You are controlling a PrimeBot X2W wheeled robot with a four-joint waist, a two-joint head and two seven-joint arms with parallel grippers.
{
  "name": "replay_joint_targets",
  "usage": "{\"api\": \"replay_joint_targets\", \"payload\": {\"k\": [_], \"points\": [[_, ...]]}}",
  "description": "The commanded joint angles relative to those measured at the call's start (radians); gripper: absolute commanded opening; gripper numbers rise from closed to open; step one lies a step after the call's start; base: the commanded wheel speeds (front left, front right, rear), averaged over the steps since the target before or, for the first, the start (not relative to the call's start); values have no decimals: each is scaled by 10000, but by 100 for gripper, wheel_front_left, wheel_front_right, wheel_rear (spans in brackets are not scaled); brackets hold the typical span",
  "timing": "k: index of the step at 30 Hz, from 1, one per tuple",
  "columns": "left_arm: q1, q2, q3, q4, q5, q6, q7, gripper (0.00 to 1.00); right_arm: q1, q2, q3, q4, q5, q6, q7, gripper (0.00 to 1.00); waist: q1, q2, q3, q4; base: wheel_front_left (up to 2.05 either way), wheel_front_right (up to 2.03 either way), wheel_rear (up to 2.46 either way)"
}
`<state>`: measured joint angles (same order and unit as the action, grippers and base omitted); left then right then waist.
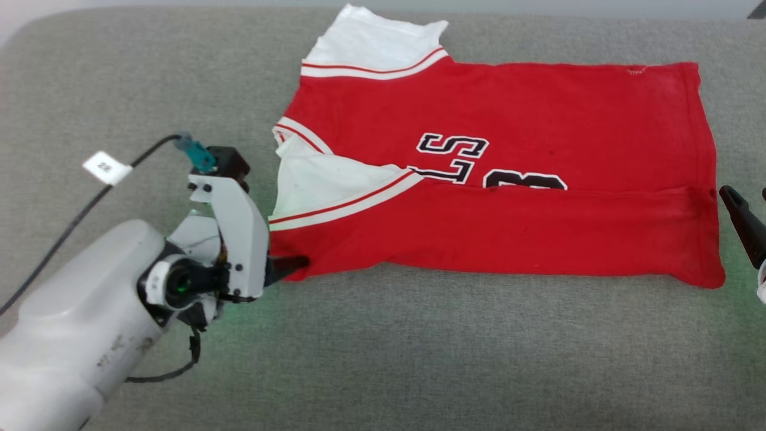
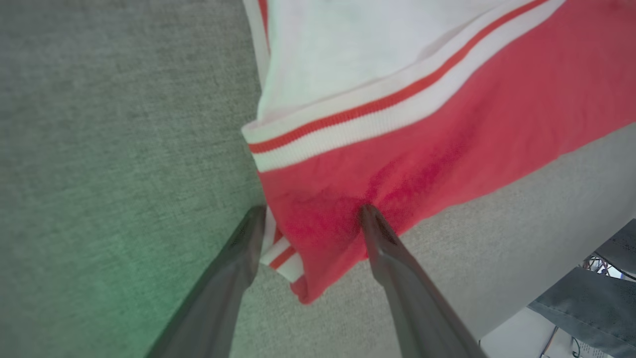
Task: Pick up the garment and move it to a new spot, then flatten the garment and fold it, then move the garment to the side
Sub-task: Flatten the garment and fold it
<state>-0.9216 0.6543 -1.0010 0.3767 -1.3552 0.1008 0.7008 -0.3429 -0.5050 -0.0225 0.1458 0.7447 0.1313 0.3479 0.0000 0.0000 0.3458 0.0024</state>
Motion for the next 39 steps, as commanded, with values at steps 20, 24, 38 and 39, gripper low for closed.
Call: {"api": "replay_joint_targets", "payload": {"k": [20, 24, 38, 39], "points": [[578, -672, -44, 541, -216, -1111, -509, 0, -269, -1979, 2014, -620, 176, -10, 3810, 100, 0, 0, 13, -67, 0, 0, 0], [480, -784, -68, 526, -127, -1184, -624, 0, -742, -1906, 2442, -117, 488, -10, 4905, 100, 0, 0, 159, -10, 0, 0, 0], [603, -802, 85, 632, -5, -1619, -1281, 0, -1038, -1851, 3040, 1125, 851, -9, 4113, 0, 0, 0, 31, 278, 0, 0, 0], [692, -723, 87, 567, 14, -1632, -1356, 0, -959, -1891, 3041, 1144, 899, -10, 4033, 0, 0, 0, -59, 279, 0, 0, 0]]}}
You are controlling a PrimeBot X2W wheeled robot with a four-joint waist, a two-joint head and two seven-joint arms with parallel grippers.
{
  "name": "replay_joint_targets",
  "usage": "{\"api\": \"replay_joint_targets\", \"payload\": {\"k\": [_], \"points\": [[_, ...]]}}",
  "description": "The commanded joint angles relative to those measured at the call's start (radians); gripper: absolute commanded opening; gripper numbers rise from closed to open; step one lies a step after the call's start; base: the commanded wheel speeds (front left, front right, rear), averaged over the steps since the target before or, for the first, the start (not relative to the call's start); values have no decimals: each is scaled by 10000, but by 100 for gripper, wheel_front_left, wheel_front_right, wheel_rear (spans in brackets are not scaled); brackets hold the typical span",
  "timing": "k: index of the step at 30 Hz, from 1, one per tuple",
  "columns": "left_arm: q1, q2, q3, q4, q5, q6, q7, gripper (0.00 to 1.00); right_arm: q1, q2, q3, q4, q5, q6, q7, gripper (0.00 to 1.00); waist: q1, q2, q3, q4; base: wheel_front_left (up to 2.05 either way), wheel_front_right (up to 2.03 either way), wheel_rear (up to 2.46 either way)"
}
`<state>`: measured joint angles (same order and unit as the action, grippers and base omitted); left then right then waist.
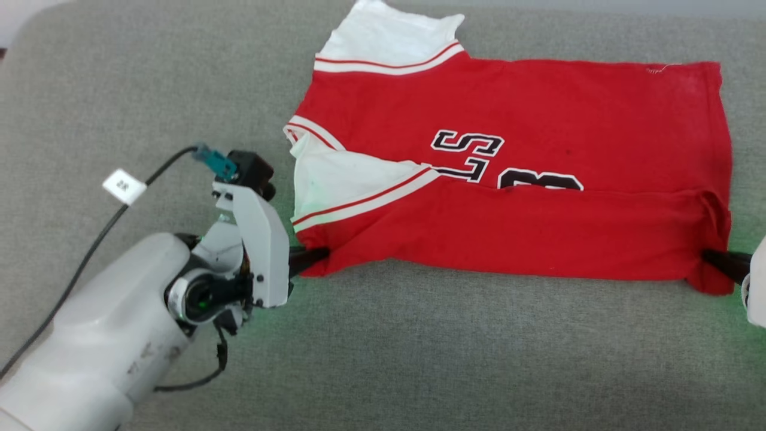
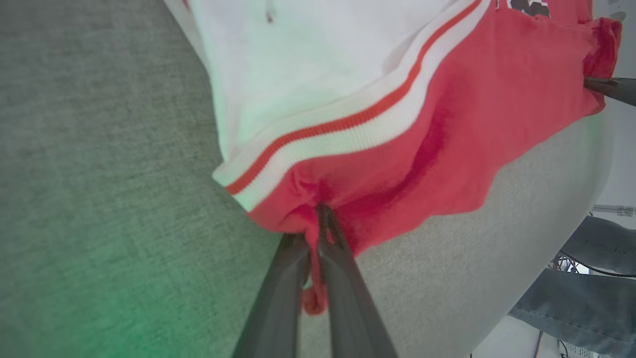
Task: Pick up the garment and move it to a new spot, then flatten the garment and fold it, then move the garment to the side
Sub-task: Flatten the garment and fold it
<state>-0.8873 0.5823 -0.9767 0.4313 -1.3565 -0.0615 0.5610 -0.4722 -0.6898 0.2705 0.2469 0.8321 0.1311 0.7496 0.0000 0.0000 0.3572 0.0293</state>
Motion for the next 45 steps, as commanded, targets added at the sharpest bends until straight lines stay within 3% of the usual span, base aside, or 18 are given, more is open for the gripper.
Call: {"api": "replay_joint_targets", "payload": {"k": [1, 8, 17, 20, 21, 22, 23, 24, 25, 26, 27, 34, 41, 45], "points": [[446, 109, -183, -67, 105, -14, -23, 0, 374, -88, 129, 137, 77, -8, -51, 0, 0, 0, -260, 5, 0, 0, 0], [1101, 739, -106, -1105, 1, 182, -297, 0, 1016, -426, 186, -153, 433, -7, -239, 0, 0, 0, -745, 109, 0, 0, 0], [2313, 1919, 35, -3771, -319, 1039, -574, 0, 2634, -1323, -186, -1337, 733, -7, -162, 0, 0, 0, -971, 298, 0, 0, 0], [2595, 2113, 39, -4288, -355, 1277, -679, 0, 3092, -1467, -389, -1665, 762, -7, -106, 15, 0, 0, -1012, 324, 0, 0, 0], [2668, 2141, 56, -4417, -378, 1347, -711, 0, 3166, -1482, -504, -1755, 702, -7, -183, 26, 0, 0, -1042, 319, 0, 0, 0], [2730, 2170, 75, -4497, -418, 1391, -763, 0, 3225, -1438, -630, -1807, 654, -7, -259, 43, 0, 0, -1080, 318, 0, 0, 0], [2790, 2204, 131, -4576, -439, 1430, -865, 0, 3274, -1367, -735, -1888, 620, -7, -363, 81, 0, 0, -1117, 307, 0, 0, 0], [2836, 2229, 185, -4631, -405, 1490, -990, 24, 3298, -1285, -887, -1942, 571, -7, -514, 100, 0, 0, -1154, 303, 0, 0, 0], [2888, 2240, 235, -4686, -355, 1512, -1133, 42, 3305, -1183, -1065, -1971, 514, -7, -680, 100, 0, 0, -1189, 303, 0, 0, 0], [2951, 2250, 318, -4742, -349, 1566, -1320, 85, 3290, -1071, -1236, -2021, 478, -7, -856, 100, 0, 0, -1227, 295, 0, 0, 0], [3014, 2276, 415, -4788, -373, 1586, -1500, 100, 3258, -967, -1403, -2092, 411, -7, -1050, 100, 0, 0, -1257, 289, 0, 0, 0], [3295, 2299, 1299, -4800, 110, 1821, -3577, 100, 2805, 6, -2293, -2558, -732, -7, -3354, 100, 0, 0, -1336, 247, 0, 0, 0], [2966, 1417, 2071, -3389, 963, 2103, -6074, 100, 2029, 1452, -2696, -2093, -2131, -7, -6302, 100, 0, 0, -1147, -108, 0, 0, 0], [2097, 1052, 2281, -2432, 1302, 1886, -6483, 100, 1620, 2098, -2711, -1836, -2749, -7, -7204, 100, 0, 0, -837, -538, 0, 0, 0]]}}
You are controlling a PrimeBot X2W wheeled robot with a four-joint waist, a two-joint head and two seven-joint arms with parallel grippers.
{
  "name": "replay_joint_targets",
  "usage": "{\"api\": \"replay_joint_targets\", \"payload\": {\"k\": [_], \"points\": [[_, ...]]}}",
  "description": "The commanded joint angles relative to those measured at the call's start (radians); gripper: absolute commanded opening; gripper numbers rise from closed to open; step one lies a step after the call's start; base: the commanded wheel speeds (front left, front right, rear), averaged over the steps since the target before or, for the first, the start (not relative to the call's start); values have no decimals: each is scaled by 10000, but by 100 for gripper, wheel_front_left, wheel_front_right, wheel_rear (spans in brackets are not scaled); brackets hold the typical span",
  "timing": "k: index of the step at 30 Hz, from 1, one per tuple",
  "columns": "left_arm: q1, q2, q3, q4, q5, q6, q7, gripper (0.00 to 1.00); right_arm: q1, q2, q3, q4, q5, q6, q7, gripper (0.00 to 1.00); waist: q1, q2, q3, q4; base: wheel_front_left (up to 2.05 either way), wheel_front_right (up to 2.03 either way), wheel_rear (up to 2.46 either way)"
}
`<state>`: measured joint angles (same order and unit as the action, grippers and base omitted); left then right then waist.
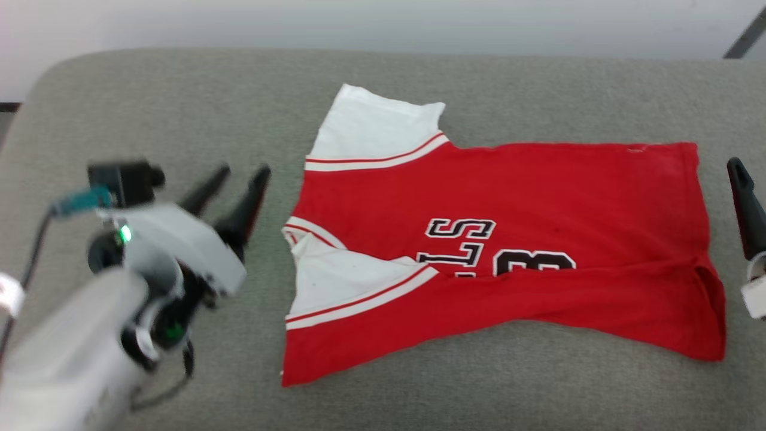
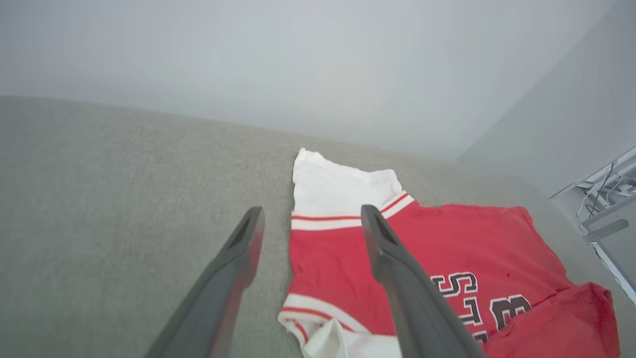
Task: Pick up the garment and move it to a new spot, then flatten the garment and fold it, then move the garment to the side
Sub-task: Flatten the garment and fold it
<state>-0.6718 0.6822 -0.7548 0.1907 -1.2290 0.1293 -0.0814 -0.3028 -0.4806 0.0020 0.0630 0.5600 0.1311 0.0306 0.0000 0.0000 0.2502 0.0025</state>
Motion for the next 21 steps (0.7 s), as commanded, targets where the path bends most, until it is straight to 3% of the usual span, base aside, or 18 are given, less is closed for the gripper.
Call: {"api": "replay_joint_targets", "payload": {"k": [1, 4, 12, 21], "points": [[-388, -6, 12, 203, 218, -88, 10, 100, -156, 111, 5, 15, -99, -7, -128, 100, 0, 0, 322, -391, 0, 0, 0], [-1541, -50, -131, 1111, 733, -227, 366, 100, -382, 412, 186, -40, -230, -7, -304, 100, 0, 0, 650, -884, 0, 0, 0], [-4576, -405, -583, 4154, 1427, -1152, 2056, 100, -825, 742, 476, -272, -192, -7, -598, 100, 0, 0, 1380, -2237, 0, 0, 0], [-6443, -688, -1726, 6790, 1349, -2389, 6110, 100, -1018, 891, 696, -482, 158, -7, -395, 100, 0, 0, 2003, -3146, 0, 0, 0]]}}
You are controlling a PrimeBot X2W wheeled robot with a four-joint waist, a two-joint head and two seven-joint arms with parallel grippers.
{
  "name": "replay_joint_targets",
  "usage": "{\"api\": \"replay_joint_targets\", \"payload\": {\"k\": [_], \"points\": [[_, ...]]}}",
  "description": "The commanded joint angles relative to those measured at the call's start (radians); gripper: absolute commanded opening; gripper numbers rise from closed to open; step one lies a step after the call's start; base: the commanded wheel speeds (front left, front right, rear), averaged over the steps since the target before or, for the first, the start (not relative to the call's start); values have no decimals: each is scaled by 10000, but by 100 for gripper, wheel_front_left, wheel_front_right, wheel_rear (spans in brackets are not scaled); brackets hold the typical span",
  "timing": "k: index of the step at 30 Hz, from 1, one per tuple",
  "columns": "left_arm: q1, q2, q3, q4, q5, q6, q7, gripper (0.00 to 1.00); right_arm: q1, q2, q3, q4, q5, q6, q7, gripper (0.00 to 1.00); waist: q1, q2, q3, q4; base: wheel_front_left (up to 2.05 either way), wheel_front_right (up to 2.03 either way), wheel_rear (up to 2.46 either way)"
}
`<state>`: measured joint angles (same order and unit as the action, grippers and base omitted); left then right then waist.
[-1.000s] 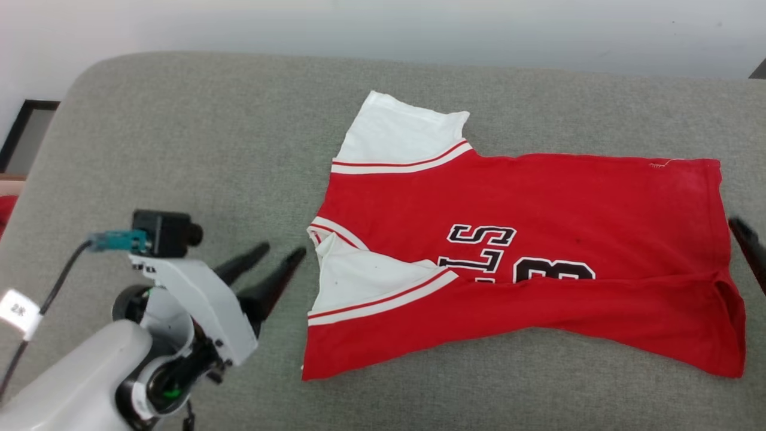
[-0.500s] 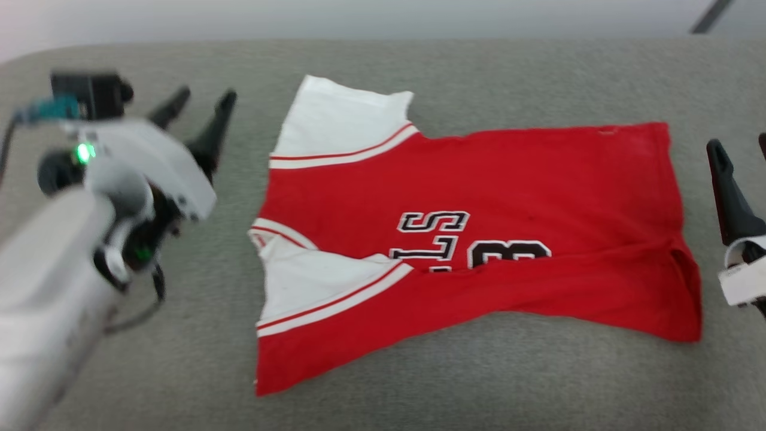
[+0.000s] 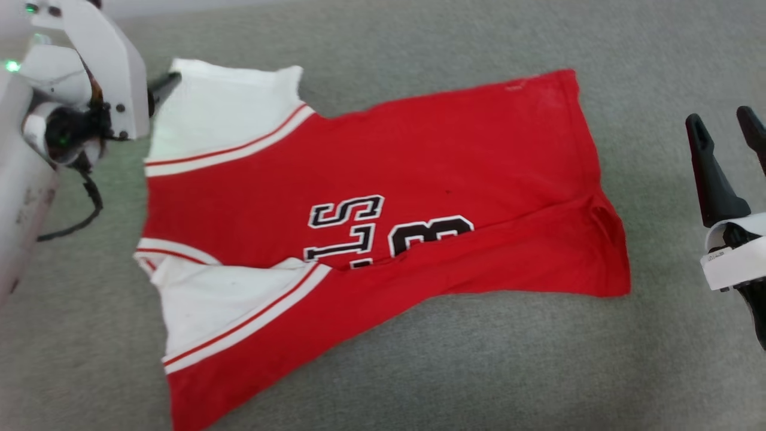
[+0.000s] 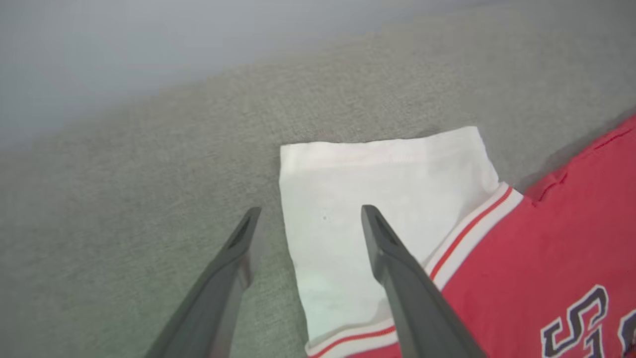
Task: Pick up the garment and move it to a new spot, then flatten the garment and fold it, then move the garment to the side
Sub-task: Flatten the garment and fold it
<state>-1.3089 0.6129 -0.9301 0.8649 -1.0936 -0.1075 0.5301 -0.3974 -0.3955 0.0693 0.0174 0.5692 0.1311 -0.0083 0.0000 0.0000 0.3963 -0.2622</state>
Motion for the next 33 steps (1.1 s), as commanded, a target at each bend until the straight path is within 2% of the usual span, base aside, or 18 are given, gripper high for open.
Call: {"api": "replay_joint_targets", "payload": {"k": [1, 6, 15, 16, 18, 19, 21, 26, 33], "points": [[-346, 52, -8, 205, -56, -66, 351, 100, -129, 37, 65, -81, 82, -7, 9, 100, 0, 0, 685, -570, 0, 0, 0], [-1097, 89, -370, 945, 187, -166, 1302, 100, -409, 118, 280, -152, 163, -7, -76, 100, 0, 0, 1332, -933, 0, 0, 0], [-797, -322, -269, 1818, -710, -243, 2534, 100, -612, 102, 459, 32, 183, -7, -300, 100, 0, 0, 1761, -1035, 0, 0, 0], [-696, -498, -158, 1799, -981, -251, 2832, 87, -632, 83, 432, 68, 188, -7, -318, 100, 0, 0, 1773, -999, 0, 0, 0], [-572, -761, -72, 1667, -1379, -264, 3276, 47, -692, 57, 413, 172, 197, -7, -300, 100, 0, 0, 1758, -928, 0, 0, 0], [-559, -817, -105, 1515, -1463, -272, 3471, 37, -744, 33, 437, 209, 225, -7, -260, 100, 0, 0, 1755, -894, 0, 0, 0], [-626, -769, -168, 1211, -1540, -275, 3550, 0, -896, -3, 542, 292, 306, -7, -188, 100, 0, 0, 1775, -835, 0, 0, 0], [-951, -518, -200, 920, -1461, -266, 3132, 0, -1676, -348, 1199, 527, 542, -7, 722, 100, 0, 0, 1878, -711, 0, 0, 0], [-1259, -818, -406, 542, -1499, -267, 2953, 0, -4242, -947, 2579, 1517, 1222, -9, 3703, 100, 0, 0, 2009, -210, 0, 0, 0]]}}
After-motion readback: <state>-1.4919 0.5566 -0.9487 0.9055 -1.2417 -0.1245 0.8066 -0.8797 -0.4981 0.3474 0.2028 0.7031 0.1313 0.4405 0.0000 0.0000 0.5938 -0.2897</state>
